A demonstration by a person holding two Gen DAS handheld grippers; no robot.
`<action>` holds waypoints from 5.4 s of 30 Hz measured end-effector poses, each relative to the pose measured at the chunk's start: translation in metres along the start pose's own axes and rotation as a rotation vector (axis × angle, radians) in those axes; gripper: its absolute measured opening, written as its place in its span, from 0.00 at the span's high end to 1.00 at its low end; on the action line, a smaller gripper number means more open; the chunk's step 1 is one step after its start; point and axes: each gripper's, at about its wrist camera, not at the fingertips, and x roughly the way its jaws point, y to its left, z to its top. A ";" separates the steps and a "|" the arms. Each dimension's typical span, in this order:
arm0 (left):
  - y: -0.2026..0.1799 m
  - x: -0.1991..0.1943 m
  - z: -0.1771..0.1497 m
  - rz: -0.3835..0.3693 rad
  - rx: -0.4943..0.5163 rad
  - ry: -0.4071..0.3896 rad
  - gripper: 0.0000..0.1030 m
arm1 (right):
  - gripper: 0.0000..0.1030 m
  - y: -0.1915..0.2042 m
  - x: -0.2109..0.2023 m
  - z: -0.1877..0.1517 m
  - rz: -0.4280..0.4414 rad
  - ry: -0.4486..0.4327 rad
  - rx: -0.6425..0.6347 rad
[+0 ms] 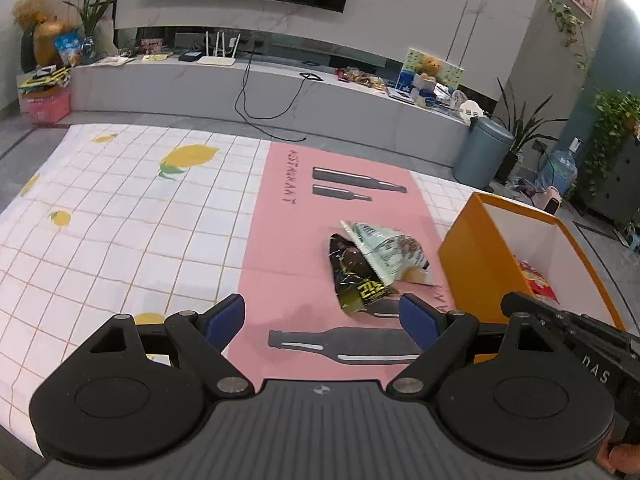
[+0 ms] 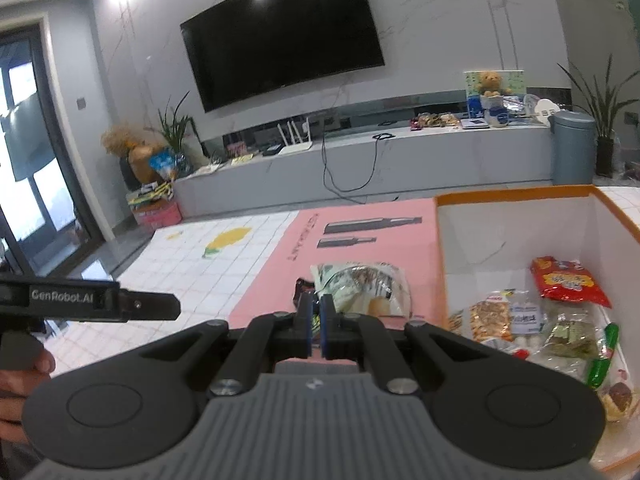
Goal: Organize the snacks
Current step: 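Move both tools back over the remaining snack packets, then grasp the white green-label snack packet with the right tool, then grasp the dark chocolate packet with left tool while right lifts white packet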
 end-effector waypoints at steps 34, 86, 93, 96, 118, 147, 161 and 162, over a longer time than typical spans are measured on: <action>0.057 0.084 0.025 0.103 -0.130 0.189 0.02 | 0.37 0.020 0.156 0.045 -0.197 0.152 0.028; 0.073 0.049 0.018 0.013 -0.139 0.197 0.02 | 0.25 0.055 0.125 0.017 -0.082 0.204 -0.095; 0.045 0.062 0.006 -0.071 -0.081 0.251 0.02 | 0.24 0.026 0.145 0.037 -0.196 0.196 -0.050; 0.033 0.069 0.002 -0.082 -0.053 0.269 0.02 | 0.26 0.014 0.162 0.039 -0.216 0.221 -0.031; 0.017 0.094 -0.015 -0.081 -0.021 0.347 0.02 | 0.15 -0.010 0.286 0.048 -0.257 0.349 -0.053; 0.009 0.041 -0.013 -0.209 0.081 0.177 0.02 | 0.57 -0.001 0.009 0.065 -0.121 -0.022 0.042; 0.004 0.065 -0.023 -0.265 -0.001 0.271 0.02 | 0.57 -0.033 -0.016 0.010 -0.138 -0.040 0.085; 0.002 0.070 -0.025 -0.261 0.000 0.287 0.02 | 0.57 -0.033 -0.016 0.010 -0.140 -0.041 0.081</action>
